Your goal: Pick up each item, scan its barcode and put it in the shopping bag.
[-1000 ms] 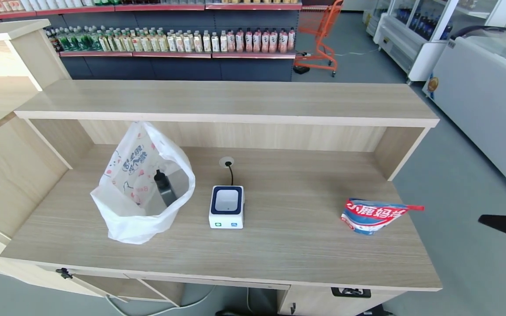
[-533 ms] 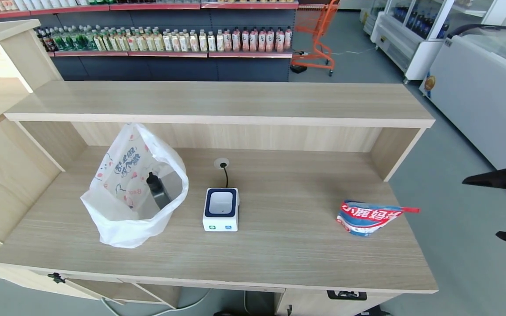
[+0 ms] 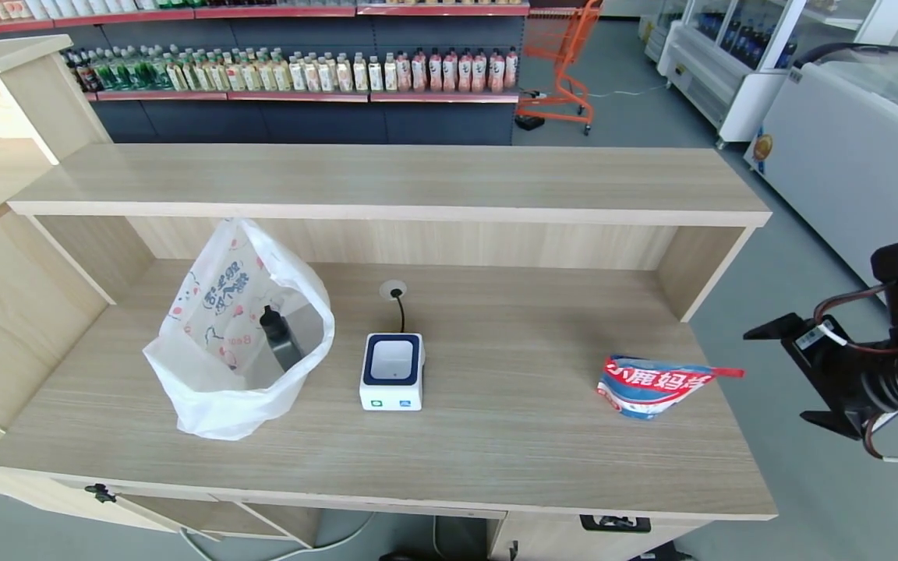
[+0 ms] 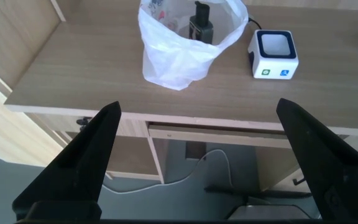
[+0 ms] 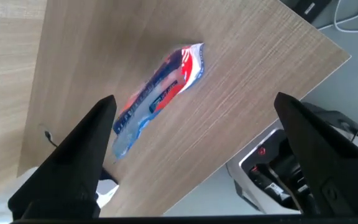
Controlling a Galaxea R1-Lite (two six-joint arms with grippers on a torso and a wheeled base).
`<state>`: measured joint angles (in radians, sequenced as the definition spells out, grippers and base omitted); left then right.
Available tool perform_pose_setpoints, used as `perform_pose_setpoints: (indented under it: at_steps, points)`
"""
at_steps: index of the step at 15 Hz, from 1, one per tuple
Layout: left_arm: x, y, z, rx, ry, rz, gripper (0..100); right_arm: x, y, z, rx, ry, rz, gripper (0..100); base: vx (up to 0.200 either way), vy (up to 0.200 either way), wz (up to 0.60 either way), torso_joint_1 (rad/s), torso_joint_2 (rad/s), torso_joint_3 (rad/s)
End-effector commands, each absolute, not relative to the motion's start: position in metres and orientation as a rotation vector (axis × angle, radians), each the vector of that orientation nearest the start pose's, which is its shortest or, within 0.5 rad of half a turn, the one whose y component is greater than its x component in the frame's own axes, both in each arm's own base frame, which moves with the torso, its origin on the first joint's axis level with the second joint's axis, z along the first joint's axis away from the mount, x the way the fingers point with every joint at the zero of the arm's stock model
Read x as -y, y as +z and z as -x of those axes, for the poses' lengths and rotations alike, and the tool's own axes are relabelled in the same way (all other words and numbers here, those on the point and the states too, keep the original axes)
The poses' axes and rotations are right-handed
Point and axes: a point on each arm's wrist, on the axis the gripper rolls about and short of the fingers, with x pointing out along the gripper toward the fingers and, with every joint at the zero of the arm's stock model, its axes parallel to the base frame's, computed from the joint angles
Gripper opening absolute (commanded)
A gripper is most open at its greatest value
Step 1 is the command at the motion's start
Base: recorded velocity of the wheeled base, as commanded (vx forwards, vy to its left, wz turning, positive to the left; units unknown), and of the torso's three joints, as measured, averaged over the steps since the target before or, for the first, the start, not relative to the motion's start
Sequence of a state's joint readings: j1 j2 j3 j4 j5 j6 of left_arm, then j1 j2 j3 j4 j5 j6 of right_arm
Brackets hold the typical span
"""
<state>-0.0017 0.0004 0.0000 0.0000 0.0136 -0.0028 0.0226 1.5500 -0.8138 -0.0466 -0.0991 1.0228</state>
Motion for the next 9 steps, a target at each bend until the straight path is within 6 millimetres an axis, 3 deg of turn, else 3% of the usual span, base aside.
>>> perform_pose_setpoints:
  at_steps: [1, 3, 9]
  points:
    - [0.000, 0.075, 0.023, 0.000, 0.012, 0.003, 100, -0.004, 0.140, -0.283, -0.653, -0.461, -0.923, 100, 0.000, 0.000, 0.00, 0.000, 0.00, 0.000]
    - [0.000, 0.075, 0.023, 0.000, 0.012, 0.003, 100, -0.006, 0.125, -0.300, -0.685, -0.471, -0.915, 100, 0.000, 0.000, 0.00, 0.000, 0.00, 0.000]
    - [0.000, 0.075, 0.023, 0.000, 0.012, 0.003, 100, -0.014, 0.109, -0.347, -0.696, -0.441, -0.889, 100, 0.000, 0.000, 0.00, 0.000, 0.00, 0.000]
